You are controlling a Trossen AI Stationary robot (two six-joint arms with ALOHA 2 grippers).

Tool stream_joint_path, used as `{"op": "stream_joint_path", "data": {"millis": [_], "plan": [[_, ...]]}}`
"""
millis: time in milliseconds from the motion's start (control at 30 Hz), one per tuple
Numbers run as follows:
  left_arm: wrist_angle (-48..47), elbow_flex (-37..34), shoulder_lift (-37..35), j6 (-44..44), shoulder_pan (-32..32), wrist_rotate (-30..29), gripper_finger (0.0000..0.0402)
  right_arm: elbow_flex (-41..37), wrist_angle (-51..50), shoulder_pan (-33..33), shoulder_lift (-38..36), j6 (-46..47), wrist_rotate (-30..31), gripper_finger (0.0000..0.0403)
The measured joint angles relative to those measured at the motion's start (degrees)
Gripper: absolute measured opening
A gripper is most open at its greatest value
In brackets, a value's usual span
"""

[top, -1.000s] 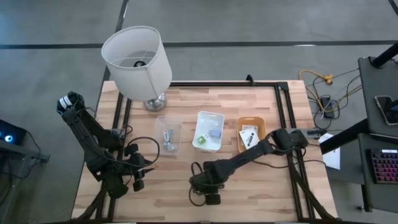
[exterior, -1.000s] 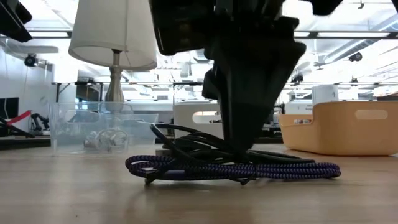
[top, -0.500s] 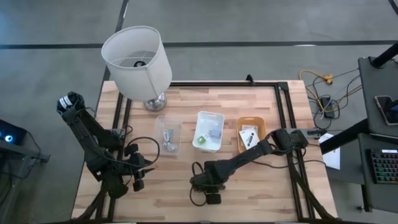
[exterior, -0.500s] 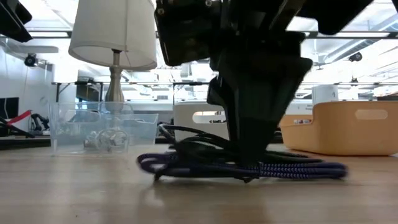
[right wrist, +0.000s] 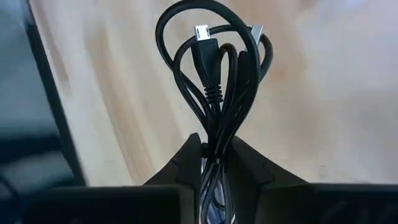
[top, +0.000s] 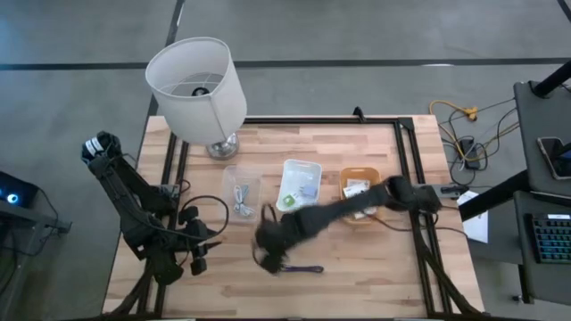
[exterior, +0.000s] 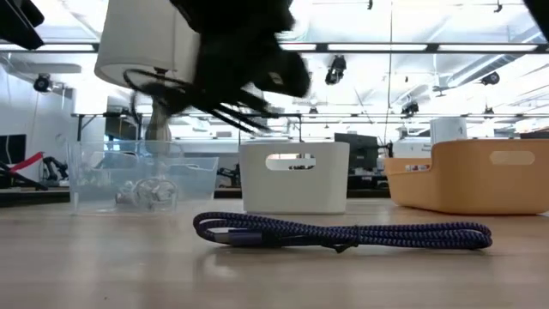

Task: Pick and place items into bin
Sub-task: Put the black USB cable into the transparent bin

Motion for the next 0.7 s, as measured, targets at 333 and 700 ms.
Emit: {"op": "stream_joint_path", "data": {"millis": [333, 700], "plan": [[-1.3, -0.1, 0.0, 0.0, 0.0, 0.0, 0.0106, 3.3, 22.6, -14.2, 0.2, 21.8, 1.6, 0.0051], [-2.0, -0.2, 0.0, 0.1, 0.0, -0.5, 0.0106, 4.4, 30.7, -18.7, 7.2, 29.1, 4.4, 0.0119]]}}
